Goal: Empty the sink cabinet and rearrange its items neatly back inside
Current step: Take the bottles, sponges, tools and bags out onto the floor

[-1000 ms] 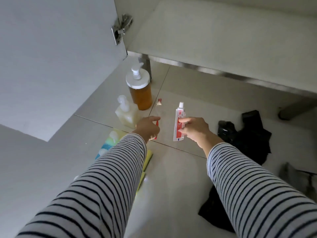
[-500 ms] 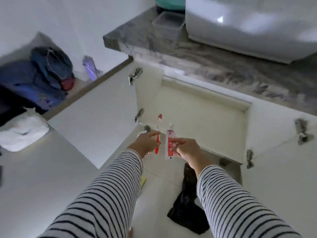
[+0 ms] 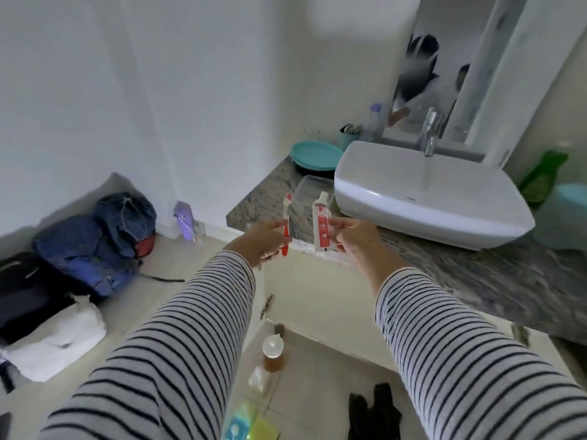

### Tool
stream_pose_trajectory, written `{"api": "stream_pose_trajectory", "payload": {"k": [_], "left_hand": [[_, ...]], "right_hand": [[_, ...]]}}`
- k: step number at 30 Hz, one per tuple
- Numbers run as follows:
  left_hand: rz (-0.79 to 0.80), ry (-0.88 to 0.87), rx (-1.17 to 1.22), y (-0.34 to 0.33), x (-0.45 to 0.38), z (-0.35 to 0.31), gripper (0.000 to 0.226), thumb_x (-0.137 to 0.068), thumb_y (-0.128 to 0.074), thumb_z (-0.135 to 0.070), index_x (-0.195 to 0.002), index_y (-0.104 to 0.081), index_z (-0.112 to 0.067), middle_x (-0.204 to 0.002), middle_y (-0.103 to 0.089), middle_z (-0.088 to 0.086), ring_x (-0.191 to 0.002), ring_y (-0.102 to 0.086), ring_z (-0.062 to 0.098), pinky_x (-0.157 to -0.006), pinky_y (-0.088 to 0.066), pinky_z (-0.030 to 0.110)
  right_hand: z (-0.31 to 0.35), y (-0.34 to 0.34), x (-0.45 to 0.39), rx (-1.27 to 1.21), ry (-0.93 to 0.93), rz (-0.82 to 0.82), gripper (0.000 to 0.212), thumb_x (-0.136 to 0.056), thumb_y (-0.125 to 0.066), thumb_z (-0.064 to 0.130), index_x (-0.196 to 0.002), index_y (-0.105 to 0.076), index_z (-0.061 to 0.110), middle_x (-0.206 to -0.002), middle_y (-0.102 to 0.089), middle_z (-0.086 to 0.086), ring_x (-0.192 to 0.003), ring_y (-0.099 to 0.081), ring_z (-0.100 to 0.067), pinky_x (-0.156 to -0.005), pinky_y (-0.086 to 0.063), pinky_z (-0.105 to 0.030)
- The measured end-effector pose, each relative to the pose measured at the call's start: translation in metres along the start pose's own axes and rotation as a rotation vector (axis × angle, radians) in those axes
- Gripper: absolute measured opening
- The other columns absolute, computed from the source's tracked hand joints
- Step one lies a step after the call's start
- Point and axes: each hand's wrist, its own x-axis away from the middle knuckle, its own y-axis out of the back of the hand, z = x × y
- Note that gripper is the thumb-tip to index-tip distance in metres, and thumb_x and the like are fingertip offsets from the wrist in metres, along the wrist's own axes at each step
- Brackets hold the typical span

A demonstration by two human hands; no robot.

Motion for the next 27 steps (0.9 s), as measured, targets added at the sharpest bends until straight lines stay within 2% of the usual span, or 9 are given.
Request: {"api": "stream_pose_trajectory", "payload": {"k": [3,7,13,16,19,22,23,25,27], "left_hand": [[0.085,-0.036,-0.034,0.012,-0.033,-0.028,0.05,-0.094,-0.045,0.0,-0.14,-0.042,-0.019,-0.1,-0.06,0.012,-0.057,-0.037,0.01,-0.051,-0.032,0.019],[0.14,-0.023,-0.018,0.019,-0.079,-0.055,0.047,-0.094,-0.043,0.003,-0.138,-0.045,-0.013,-0.096,-0.061,0.01,-0.057,-0.04,0.008,-0.046,-0.035,0.016],[0.158,0.034,0.002,0.012,-0.148,-0.066,0.038,-0.093,-0.043,0.004,-0.128,-0.055,-0.005,-0.085,-0.06,0.007,-0.058,-0.041,0.008,-0.047,-0.037,0.014],[0.14,0.067,0.005,0.005,-0.176,-0.065,0.027,-0.093,-0.044,0.005,-0.112,-0.062,0.0,-0.08,-0.058,0.007,-0.06,-0.043,0.009,-0.055,-0.038,0.016],[0.139,0.094,-0.054,-0.002,-0.204,-0.066,0.025,-0.094,-0.044,0.004,-0.08,-0.061,-0.01,-0.079,-0.056,0.006,-0.067,-0.048,0.011,-0.067,-0.044,0.019],[0.111,0.109,-0.1,-0.007,-0.23,-0.065,0.017,-0.093,-0.048,0.001,-0.094,-0.065,-0.001,-0.091,-0.059,0.014,-0.084,-0.054,0.019,-0.091,-0.049,0.031],[0.087,0.11,-0.099,-0.007,-0.235,-0.064,0.016,-0.092,-0.051,-0.001,-0.099,-0.065,0.002,-0.094,-0.06,0.016,-0.086,-0.055,0.02,-0.093,-0.049,0.033],[0.059,0.114,-0.094,-0.008,-0.243,-0.062,0.022,-0.091,-0.054,-0.003,-0.109,-0.062,0.006,-0.094,-0.062,0.016,-0.085,-0.059,0.02,-0.09,-0.053,0.034],[0.057,0.1,-0.102,-0.009,-0.248,-0.059,0.023,-0.092,-0.053,-0.002,-0.112,-0.061,0.006,-0.09,-0.062,0.014,-0.083,-0.061,0.019,-0.085,-0.055,0.032]], "right_hand": [[0.026,-0.012,-0.032,-0.049,-0.007,-0.075,0.032,-0.089,-0.059,0.002,-0.12,-0.064,0.009,-0.114,-0.065,-0.01,-0.087,-0.062,-0.017,-0.083,-0.055,-0.028],[0.044,-0.031,-0.078,-0.123,-0.025,-0.148,0.03,-0.09,-0.06,0.004,-0.119,-0.064,0.008,-0.114,-0.066,-0.012,-0.096,-0.064,-0.02,-0.09,-0.054,-0.032],[0.029,-0.044,-0.153,-0.104,-0.095,-0.204,0.026,-0.089,-0.061,0.007,-0.113,-0.068,0.013,-0.113,-0.069,-0.01,-0.099,-0.066,-0.021,-0.09,-0.055,-0.036],[0.021,-0.047,-0.184,-0.065,-0.109,-0.214,0.024,-0.09,-0.059,0.009,-0.112,-0.069,0.012,-0.108,-0.07,-0.009,-0.098,-0.066,-0.022,-0.09,-0.055,-0.037],[0.015,-0.051,-0.214,-0.029,-0.134,-0.207,0.023,-0.091,-0.059,0.011,-0.111,-0.07,0.012,-0.107,-0.071,-0.009,-0.098,-0.066,-0.022,-0.091,-0.054,-0.037],[0.015,-0.056,-0.233,0.015,-0.169,-0.194,0.022,-0.092,-0.058,0.013,-0.111,-0.07,0.012,-0.105,-0.071,-0.008,-0.098,-0.067,-0.022,-0.09,-0.054,-0.037],[0.014,-0.057,-0.239,0.002,-0.171,-0.2,0.022,-0.092,-0.058,0.014,-0.111,-0.07,0.012,-0.103,-0.071,-0.008,-0.096,-0.067,-0.021,-0.089,-0.055,-0.037],[0.013,-0.059,-0.248,0.017,-0.188,-0.185,0.023,-0.093,-0.054,0.012,-0.111,-0.069,0.011,-0.101,-0.07,-0.009,-0.095,-0.067,-0.022,-0.088,-0.055,-0.037],[0.017,-0.06,-0.254,0.013,-0.206,-0.106,0.028,-0.095,-0.047,0.005,-0.119,-0.062,0.005,-0.115,-0.066,-0.016,-0.096,-0.063,-0.023,-0.082,-0.056,-0.031]]}}
